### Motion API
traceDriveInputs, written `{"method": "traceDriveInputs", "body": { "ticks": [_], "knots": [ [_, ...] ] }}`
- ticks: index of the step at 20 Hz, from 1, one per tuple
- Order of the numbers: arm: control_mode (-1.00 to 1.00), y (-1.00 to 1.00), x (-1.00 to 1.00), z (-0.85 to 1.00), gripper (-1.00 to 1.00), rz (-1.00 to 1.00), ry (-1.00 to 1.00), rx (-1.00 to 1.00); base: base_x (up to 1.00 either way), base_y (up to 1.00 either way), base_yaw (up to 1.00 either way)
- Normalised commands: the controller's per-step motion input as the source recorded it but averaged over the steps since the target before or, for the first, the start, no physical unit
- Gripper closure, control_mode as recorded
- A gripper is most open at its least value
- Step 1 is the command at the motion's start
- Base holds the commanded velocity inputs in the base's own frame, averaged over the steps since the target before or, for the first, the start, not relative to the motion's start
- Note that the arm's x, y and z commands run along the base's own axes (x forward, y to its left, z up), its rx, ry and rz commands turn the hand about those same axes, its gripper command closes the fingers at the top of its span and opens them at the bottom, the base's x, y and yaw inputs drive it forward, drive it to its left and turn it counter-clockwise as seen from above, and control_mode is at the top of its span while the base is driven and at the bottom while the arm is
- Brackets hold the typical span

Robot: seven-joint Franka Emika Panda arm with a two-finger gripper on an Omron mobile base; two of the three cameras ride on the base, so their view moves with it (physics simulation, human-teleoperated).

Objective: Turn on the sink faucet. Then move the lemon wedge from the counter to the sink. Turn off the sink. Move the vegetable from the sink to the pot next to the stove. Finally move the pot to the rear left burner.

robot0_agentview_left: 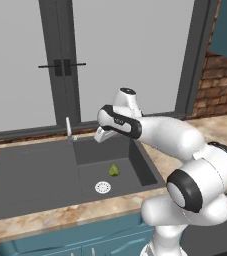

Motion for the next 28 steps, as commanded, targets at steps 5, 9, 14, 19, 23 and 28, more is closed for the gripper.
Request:
{"method": "traceDriveInputs", "body": {
  "ticks": [5,9,14,19,23,28],
  "knots": [
    [-1.0,-0.22,-0.02,-0.29,-1.0,-0.14,0.1,-0.03,0.0,0.0,0.0],
    [-1.0,-0.27,0.24,-0.33,-1.0,-0.08,0.03,-0.02,0.0,0.0,0.0],
    [-1.0,-0.32,0.3,-0.34,-1.0,-0.17,0.04,0.0,0.0,0.0,0.0],
    [-1.0,-0.3,0.18,-0.32,-1.0,-0.32,0.04,0.0,0.0,0.0,0.0],
    [-1.0,-0.09,0.15,-0.36,-1.0,-0.39,0.05,0.0,0.0,0.0,0.0],
    [-1.0,-0.17,0.09,-0.43,-1.0,-0.23,0.08,0.0,0.0,0.0,0.0]
  ]
}}
